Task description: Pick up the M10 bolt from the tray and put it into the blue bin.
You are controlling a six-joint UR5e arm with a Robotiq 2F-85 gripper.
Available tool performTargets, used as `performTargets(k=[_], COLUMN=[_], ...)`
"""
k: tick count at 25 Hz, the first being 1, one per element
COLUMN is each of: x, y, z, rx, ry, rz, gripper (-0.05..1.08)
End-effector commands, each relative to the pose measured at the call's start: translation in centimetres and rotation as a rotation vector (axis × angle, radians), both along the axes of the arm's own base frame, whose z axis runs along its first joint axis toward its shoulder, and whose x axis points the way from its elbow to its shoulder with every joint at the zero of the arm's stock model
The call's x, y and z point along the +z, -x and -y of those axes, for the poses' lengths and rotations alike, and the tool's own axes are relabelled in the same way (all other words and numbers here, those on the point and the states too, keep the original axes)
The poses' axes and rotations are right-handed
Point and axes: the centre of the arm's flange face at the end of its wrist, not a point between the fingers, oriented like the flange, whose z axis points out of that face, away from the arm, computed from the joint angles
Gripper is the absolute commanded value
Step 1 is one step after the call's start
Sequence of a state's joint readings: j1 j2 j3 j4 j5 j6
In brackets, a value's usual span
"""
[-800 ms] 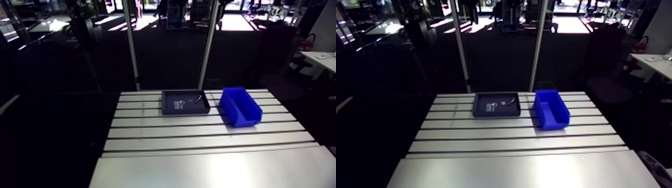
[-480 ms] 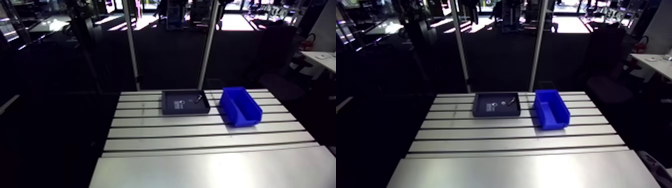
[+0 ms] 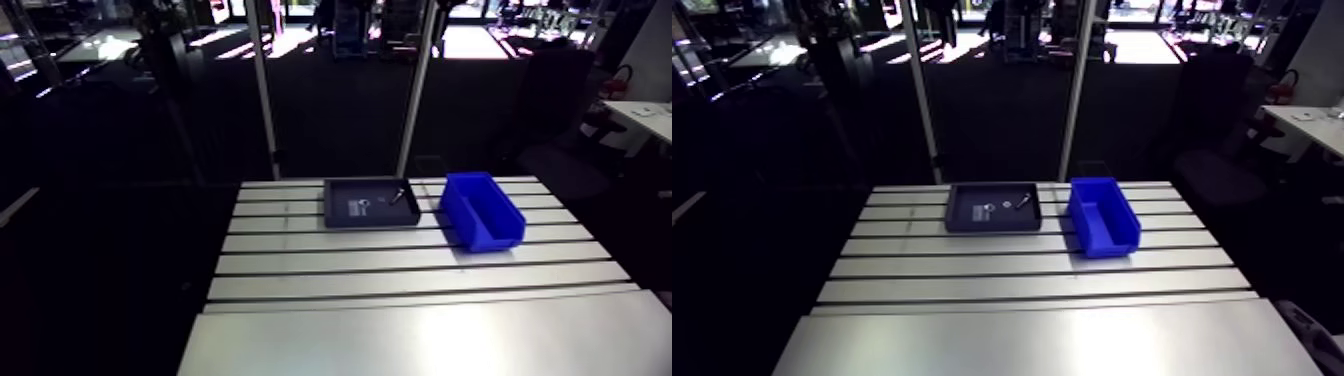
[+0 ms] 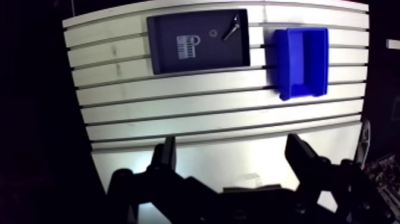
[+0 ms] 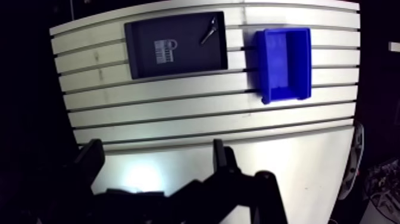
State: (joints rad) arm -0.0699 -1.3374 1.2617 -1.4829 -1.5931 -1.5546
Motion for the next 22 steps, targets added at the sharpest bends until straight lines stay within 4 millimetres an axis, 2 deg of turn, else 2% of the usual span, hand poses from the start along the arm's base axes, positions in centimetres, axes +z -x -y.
performTargets(k=[1, 7, 11, 17, 22], x=[-0.1, -0.4, -1.4, -1.9, -5.1], y=[0.1, 0.3, 0.8, 2.3, 3.7], z=[0.0, 0.0, -0.2, -1.0, -2.4], rx=[-0.001, -0.013, -0.103, -0.286, -0.421], ry=[0.000, 0.009, 0.002, -0.007, -0.012], rz=[0.001, 0.005, 0.019, -0.053, -0.019], gripper=[0.00, 0.00, 0.00, 0.00, 0.00])
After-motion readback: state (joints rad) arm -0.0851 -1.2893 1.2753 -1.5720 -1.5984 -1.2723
